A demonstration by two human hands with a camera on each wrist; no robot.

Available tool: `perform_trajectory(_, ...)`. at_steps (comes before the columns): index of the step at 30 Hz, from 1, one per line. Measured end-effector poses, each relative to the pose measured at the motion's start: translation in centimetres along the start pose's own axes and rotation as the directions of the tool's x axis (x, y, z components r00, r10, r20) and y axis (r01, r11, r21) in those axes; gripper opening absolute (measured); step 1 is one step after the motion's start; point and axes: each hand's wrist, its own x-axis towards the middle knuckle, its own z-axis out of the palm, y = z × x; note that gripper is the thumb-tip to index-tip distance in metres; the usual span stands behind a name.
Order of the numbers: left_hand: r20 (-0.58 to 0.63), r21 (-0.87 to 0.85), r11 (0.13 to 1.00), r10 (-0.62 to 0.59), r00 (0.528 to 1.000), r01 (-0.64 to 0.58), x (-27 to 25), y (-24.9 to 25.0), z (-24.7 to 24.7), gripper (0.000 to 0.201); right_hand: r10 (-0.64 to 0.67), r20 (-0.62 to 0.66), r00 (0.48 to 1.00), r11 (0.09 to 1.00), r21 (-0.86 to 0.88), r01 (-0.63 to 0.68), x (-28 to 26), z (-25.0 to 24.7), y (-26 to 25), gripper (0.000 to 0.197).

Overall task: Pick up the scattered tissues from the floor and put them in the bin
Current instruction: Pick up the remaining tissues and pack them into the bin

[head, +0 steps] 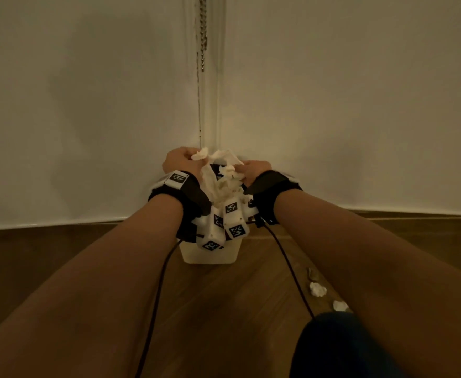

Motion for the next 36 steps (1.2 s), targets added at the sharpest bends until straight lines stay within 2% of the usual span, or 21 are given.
perform_trajectory(2, 0.036, 0.118, 0.992, 0.032, 0.999, -0.036, 0.3, -0.3, 0.2, 0.024, -0.036, 0.077, 0.996, 0.964, -0.262, 0.055, 0.2, 0.2, -0.1, 0.062)
perform_trajectory(4, 0.126, 0.280, 0.958, 0.033, 0.992, -0.067, 0.8, -0.1, 0.6, 0.022, -0.108, 0.089, 0.990, 0.938, -0.321, 0.131, 0.4, 0.3, -0.6, 0.045)
perform_trajectory(7, 0.248, 0.518, 0.852, -0.065, 0.967, -0.075, 1.4, -0.3, 1.2, 0.026, -0.175, 0.042, 0.984, 0.876, -0.448, 0.176, 0.6, 1.5, -0.7, 0.027)
perform_trajectory(10, 0.302, 0.668, 0.723, -0.051, 0.952, -0.174, 1.1, -1.1, 2.1, 0.031, -0.191, 0.170, 0.967, 0.771, -0.583, 0.255, -0.5, 2.3, -0.9, 0.022)
perform_trajectory(13, 0.414, 0.765, 0.571, -0.083, 0.906, -0.297, 0.5, -1.6, 3.0, 0.042, -0.073, 0.302, 0.951, 0.672, -0.689, 0.271, -0.8, 3.2, -1.0, 0.029)
perform_trajectory(16, 0.476, 0.822, 0.418, -0.133, 0.869, -0.387, 0.5, -2.1, 3.9, 0.045, 0.044, 0.414, 0.909, 0.591, -0.745, 0.310, -1.2, 3.7, -1.1, 0.052)
perform_trajectory(19, 0.541, 0.822, 0.303, -0.151, 0.828, -0.482, 0.8, -2.4, 4.2, 0.053, 0.229, 0.454, 0.861, 0.681, -0.707, 0.192, -2.2, 3.8, -1.4, 0.054)
perform_trajectory(21, 0.579, 0.798, 0.311, -0.156, 0.800, -0.517, 1.7, -2.8, 4.1, 0.062, 0.314, 0.456, 0.832, 0.677, -0.722, 0.141, -3.0, 4.3, -1.9, 0.053)
perform_trajectory(23, 0.597, 0.785, 0.330, -0.183, 0.781, -0.523, 2.5, -3.6, 4.2, 0.063, 0.368, 0.446, 0.816, 0.624, -0.769, 0.139, -2.5, 5.0, -1.9, 0.049)
perform_trajectory(25, 0.592, 0.796, 0.314, -0.226, 0.774, -0.518, 3.0, -4.1, 4.6, 0.055, 0.444, 0.409, 0.797, 0.470, -0.864, 0.182, -1.7, 6.0, -2.1, 0.043)
perform_trajectory(26, 0.611, 0.780, 0.341, -0.235, 0.756, -0.525, 3.3, -4.5, 5.0, 0.049, 0.459, 0.387, 0.799, 0.373, -0.901, 0.222, -1.6, 6.5, -2.2, 0.041)
perform_trajectory(27, 0.631, 0.763, 0.373, -0.251, 0.734, -0.528, 3.6, -4.9, 5.4, 0.044, 0.434, 0.384, 0.815, 0.302, -0.914, 0.270, -1.7, 6.8, -2.3, 0.039)
perform_trajectory(28, 0.642, 0.754, 0.381, -0.256, 0.723, -0.535, 4.0, -5.1, 5.7, 0.040, 0.408, 0.397, 0.822, 0.279, -0.912, 0.302, -1.4, 7.0, -2.4, 0.038)
perform_trajectory(29, 0.636, 0.760, 0.368, -0.254, 0.729, -0.535, 4.1, -5.2, 5.6, 0.037, 0.396, 0.402, 0.826, 0.305, -0.906, 0.295, -1.0, 7.1, -2.3, 0.038)
perform_trajectory(31, 0.630, 0.773, 0.297, -0.254, 0.734, -0.560, 4.8, -5.1, 5.5, 0.024, 0.388, 0.412, 0.825, 0.414, -0.877, 0.243, -0.5, 6.6, -2.2, 0.039)
perform_trajectory(32, 0.640, 0.763, 0.325, -0.259, 0.723, -0.559, 4.9, -5.2, 5.2, 0.018, 0.385, 0.431, 0.816, 0.473, -0.851, 0.226, -0.1, 6.3, -2.2, 0.040)
perform_trajectory(33, 0.656, 0.750, 0.337, -0.269, 0.705, -0.569, 4.9, -4.9, 5.0, 0.021, 0.380, 0.452, 0.807, 0.532, -0.820, 0.209, 0.1, 6.1, -2.1, 0.041)
perform_trajectory(34, 0.677, 0.729, 0.366, -0.263, 0.687, -0.579, 4.9, -4.8, 4.8, 0.033, 0.370, 0.470, 0.801, 0.594, -0.783, 0.185, 0.1, 5.8, -2.0, 0.042)
perform_trajectory(36, 0.706, 0.705, 0.358, -0.266, 0.657, -0.612, 4.7, -4.0, 4.6, 0.065, 0.344, 0.483, 0.805, 0.718, -0.688, 0.106, 0.2, 5.4, -1.7, 0.042)
